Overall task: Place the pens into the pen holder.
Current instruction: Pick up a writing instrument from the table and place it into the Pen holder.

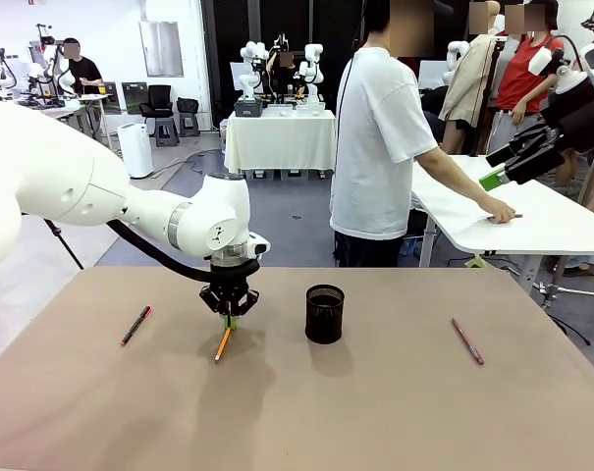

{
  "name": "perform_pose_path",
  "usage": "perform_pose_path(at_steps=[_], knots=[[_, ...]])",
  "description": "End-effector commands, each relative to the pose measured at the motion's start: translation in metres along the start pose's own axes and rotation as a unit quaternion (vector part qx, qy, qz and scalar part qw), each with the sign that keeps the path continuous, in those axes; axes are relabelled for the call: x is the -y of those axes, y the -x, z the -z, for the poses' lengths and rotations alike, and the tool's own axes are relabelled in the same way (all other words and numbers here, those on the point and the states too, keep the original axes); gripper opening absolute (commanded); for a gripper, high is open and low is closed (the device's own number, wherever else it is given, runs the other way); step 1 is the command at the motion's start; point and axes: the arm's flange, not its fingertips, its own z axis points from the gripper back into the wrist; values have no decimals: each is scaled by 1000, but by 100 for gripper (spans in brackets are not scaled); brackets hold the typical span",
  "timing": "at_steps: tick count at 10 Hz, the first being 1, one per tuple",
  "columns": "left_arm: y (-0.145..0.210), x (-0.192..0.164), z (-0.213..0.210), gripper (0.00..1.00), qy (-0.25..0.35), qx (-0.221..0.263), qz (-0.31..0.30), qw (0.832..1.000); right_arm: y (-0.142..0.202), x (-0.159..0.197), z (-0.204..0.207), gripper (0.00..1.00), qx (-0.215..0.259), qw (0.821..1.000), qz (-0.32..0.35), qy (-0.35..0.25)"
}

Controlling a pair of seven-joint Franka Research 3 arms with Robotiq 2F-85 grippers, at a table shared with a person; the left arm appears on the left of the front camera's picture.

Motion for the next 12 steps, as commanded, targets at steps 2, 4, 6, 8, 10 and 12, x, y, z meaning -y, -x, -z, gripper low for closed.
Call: perform_pose_path(at_steps=[2,4,6,8,10,12], knots=[[20,-27,-34,0,85,-2,26,996,-1,1,0,100,7,1000,-5,-1],[37,-42,-80,0,140,3,63,988,-1,1,0,100,7,1000,-5,-1],[56,-55,-117,0,233,37,137,962,-1,1,0,100,7,1000,-5,-1],[67,-64,-144,0,352,110,170,914,-1,1,0,100,7,1000,-5,-1],[85,-73,-163,0,436,199,237,845,-1,1,0,100,7,1000,-5,-1],[103,-83,-175,0,460,308,276,786,-1,1,0,100,7,1000,-5,-1]])
